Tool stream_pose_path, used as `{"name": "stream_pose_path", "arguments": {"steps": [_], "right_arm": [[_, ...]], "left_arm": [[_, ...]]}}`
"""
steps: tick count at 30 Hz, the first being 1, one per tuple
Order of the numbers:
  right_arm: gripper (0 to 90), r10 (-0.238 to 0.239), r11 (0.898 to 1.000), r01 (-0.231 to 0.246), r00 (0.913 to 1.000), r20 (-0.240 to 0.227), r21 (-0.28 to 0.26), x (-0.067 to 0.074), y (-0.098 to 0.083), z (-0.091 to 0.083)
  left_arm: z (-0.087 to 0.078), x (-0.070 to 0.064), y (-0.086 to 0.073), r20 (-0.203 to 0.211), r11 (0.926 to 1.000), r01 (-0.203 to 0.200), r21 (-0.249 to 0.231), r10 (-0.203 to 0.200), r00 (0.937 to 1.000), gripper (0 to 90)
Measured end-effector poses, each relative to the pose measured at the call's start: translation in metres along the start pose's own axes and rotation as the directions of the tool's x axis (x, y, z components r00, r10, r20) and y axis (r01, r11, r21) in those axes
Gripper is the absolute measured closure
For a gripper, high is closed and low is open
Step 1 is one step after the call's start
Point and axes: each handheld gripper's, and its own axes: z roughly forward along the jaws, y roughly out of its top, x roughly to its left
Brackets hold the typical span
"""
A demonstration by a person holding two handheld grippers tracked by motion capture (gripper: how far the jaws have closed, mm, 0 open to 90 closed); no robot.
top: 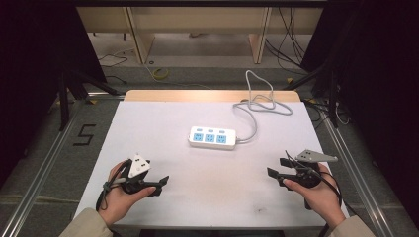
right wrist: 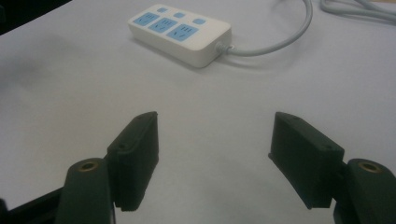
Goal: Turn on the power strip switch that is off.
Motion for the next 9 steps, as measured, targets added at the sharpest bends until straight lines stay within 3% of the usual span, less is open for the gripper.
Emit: {"name": "stream_pose_path", "arguments": {"steps": [9], "right_arm": [[32.4, -0.001, 1.0, 0.001, 1.0, 0.01, -0.028, 0.0011, -0.0035, -0.0032]], "left_arm": [[0.0015, -0.0029, 0.0009, 0.017, 1.0, -0.002, -0.003, 0.002, 0.9999, 16.7]]}}
